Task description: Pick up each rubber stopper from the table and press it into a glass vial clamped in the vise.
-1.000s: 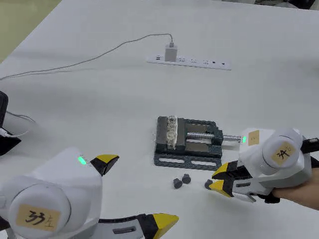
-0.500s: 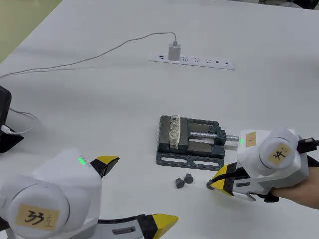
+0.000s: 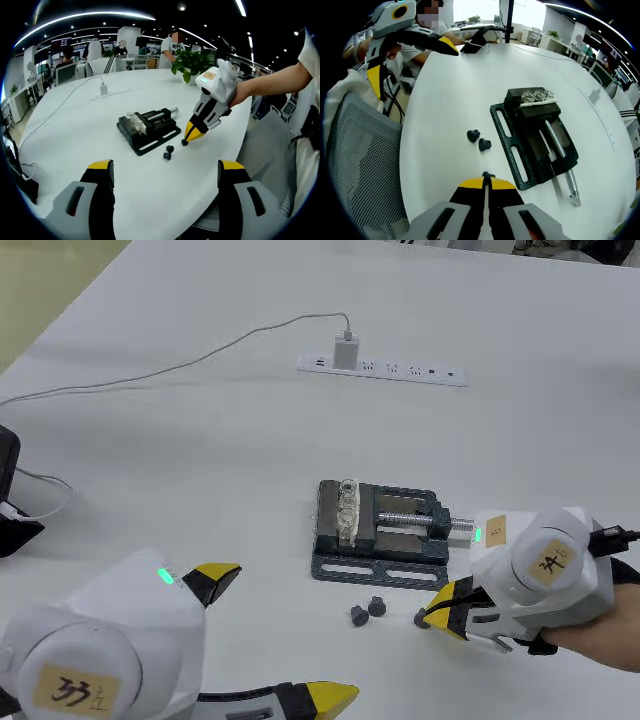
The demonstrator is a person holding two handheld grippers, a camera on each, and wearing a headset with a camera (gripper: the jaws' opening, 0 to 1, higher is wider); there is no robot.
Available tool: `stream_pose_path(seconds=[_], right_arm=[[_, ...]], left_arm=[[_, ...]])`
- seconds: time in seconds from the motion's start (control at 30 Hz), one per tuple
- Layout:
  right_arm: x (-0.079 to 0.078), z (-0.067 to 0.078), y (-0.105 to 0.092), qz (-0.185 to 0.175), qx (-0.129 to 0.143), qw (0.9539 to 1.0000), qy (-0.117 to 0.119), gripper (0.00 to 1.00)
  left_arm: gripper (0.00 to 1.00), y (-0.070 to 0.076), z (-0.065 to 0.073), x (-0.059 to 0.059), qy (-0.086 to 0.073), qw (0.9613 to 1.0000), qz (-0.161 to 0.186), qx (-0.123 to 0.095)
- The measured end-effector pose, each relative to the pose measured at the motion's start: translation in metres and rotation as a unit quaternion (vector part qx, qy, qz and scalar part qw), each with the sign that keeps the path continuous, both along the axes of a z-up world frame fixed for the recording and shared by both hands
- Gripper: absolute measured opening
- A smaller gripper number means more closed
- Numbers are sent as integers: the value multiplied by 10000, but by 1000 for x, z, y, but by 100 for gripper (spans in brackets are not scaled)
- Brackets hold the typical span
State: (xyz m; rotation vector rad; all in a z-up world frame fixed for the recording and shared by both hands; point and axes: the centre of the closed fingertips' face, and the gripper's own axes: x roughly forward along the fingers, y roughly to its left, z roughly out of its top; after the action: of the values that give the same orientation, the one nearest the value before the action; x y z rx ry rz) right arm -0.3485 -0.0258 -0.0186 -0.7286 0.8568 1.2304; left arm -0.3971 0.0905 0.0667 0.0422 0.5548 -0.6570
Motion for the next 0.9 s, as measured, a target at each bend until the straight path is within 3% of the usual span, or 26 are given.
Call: stream_pose_path(seconds=[0.33, 0.4, 0.5, 0.63, 0.77, 0.87, 0.9], right_arm=[[3, 1, -1, -417, 191, 9986, 249, 0], [1, 2, 2, -742, 431, 9948, 550, 0], [6, 6, 0, -937, 582, 9923, 569, 0], [9, 21, 6, -1479, 1137, 9785, 880, 0], [10, 39, 15, -1789, 1618, 9642, 1102, 0], [10, 56, 23, -2008, 2019, 9502, 1264, 0], [8, 64, 27, -2082, 2190, 9430, 1396, 0]], left_arm=[[83, -1, 3, 0, -56, 10000, -7, -24], [83, 0, 3, 0, -70, 10000, -14, -2], [83, 0, 4, 0, -90, 10000, -9, -5], [81, -1, 5, 1, -156, 9999, -42, 22], [80, -3, 4, 1, -199, 9997, -136, 70], [79, -4, 6, 3, -261, 9995, -171, 74], [79, -5, 8, 4, -298, 9993, -193, 73]])
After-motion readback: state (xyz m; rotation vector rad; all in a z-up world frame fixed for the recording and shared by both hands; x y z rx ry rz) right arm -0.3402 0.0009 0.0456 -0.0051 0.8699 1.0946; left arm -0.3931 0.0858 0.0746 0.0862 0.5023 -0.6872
